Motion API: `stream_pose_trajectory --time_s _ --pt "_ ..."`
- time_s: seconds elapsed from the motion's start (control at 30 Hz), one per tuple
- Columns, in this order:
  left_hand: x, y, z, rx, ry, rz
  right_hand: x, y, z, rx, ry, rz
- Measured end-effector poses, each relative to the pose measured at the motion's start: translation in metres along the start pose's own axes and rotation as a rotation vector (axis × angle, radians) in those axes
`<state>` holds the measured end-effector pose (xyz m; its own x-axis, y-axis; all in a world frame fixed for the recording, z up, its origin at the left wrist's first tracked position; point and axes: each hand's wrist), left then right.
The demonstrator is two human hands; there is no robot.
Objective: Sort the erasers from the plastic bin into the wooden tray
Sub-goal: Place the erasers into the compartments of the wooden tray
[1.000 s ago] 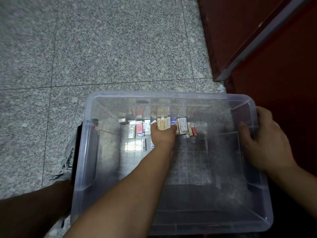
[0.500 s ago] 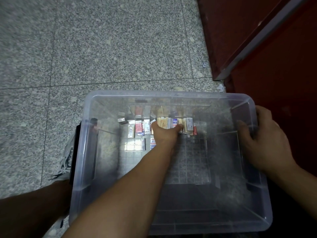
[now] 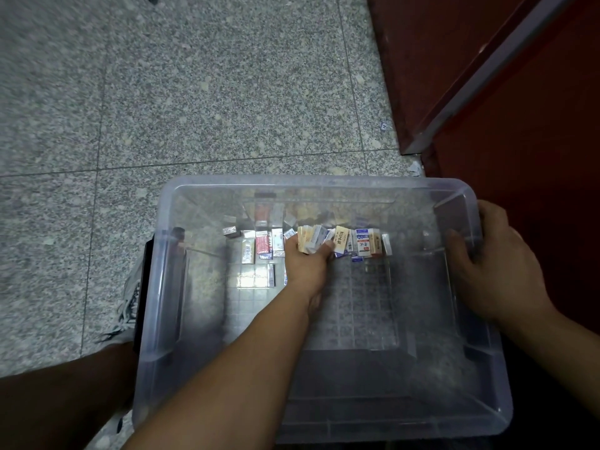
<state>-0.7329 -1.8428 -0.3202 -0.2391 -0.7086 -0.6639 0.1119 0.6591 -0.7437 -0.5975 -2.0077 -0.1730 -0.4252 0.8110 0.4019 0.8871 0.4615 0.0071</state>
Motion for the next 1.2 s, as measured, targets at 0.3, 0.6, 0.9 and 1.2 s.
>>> stream_pose_trajectory --time_s 0.3,0.6,0.9,1.2 --pt "-0.009 0.006 -0.011 -0.041 0.135 -0.041 0.004 -0.001 -0.003 0.000 -0.001 0.002" --pt "-0.010 0.003 0.002 -0.117 -0.040 -0.121 0.003 0.000 -0.001 -0.005 -0.017 0.006" --pt "-0.006 0.000 0.018 -0.202 -0.126 -0.094 0.000 0.001 0.000 0.002 -0.006 0.020" --pt "-0.019 -0.016 -0.001 -0.077 -0.176 -0.126 0.001 0.002 0.001 0.003 -0.002 0.020"
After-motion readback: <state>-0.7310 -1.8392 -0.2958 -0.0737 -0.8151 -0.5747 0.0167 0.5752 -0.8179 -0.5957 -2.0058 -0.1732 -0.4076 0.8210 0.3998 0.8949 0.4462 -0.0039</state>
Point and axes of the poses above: each hand's wrist, its own y-axis towards the middle knuckle, its own z-axis out of the palm, x = y × z, and after that the axes turned 11 degrees about -x, right-handed
